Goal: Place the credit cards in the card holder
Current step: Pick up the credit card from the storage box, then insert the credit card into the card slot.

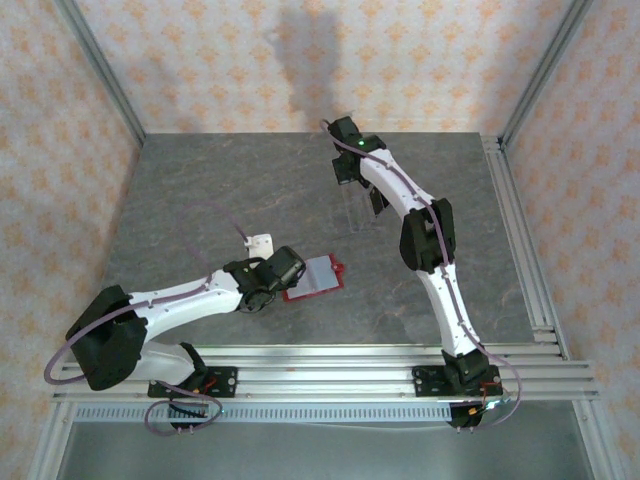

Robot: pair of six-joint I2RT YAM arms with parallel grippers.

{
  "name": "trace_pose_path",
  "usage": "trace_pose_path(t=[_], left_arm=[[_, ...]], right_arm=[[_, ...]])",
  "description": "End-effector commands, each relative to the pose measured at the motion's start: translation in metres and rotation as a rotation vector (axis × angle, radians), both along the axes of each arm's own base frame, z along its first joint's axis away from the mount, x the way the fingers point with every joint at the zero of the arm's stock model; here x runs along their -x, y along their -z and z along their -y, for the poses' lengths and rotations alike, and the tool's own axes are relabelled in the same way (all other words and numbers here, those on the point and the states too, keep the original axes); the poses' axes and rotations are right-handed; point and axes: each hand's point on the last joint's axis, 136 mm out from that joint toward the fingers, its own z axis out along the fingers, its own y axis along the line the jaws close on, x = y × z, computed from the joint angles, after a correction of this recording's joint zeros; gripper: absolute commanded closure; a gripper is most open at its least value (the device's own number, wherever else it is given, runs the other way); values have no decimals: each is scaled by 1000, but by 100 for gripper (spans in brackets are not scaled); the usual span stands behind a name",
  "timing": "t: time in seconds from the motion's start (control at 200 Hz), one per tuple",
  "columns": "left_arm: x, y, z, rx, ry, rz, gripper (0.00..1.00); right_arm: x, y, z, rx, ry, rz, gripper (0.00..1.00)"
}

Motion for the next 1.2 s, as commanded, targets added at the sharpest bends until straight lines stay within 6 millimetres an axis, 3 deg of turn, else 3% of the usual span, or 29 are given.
trace_pose_path(t=[0.0,0.415,0.61,0.791,1.026,1.196], left_arm=[[-1,-7,-14,-34,-39,22,0],[0,2,-13,-69,-15,-19,0],[5,15,-9,-84,9,-61,0],[12,29,-6,-107,17,-84,0],[16,40,-6,-156,15,-102,0],[26,53,-19,-184,-21,-120,0]], right_arm=[[2,-19,-2,-50,6,3,100],[26,-120,-25,-326,-29,120,100],[59,-144,-34,-461,-56,125,100],[107,-133,-45,-629,-72,81,100],[177,-89,-54,-800,-80,-28,100],[218,-62,-54,-867,-64,-86,100]])
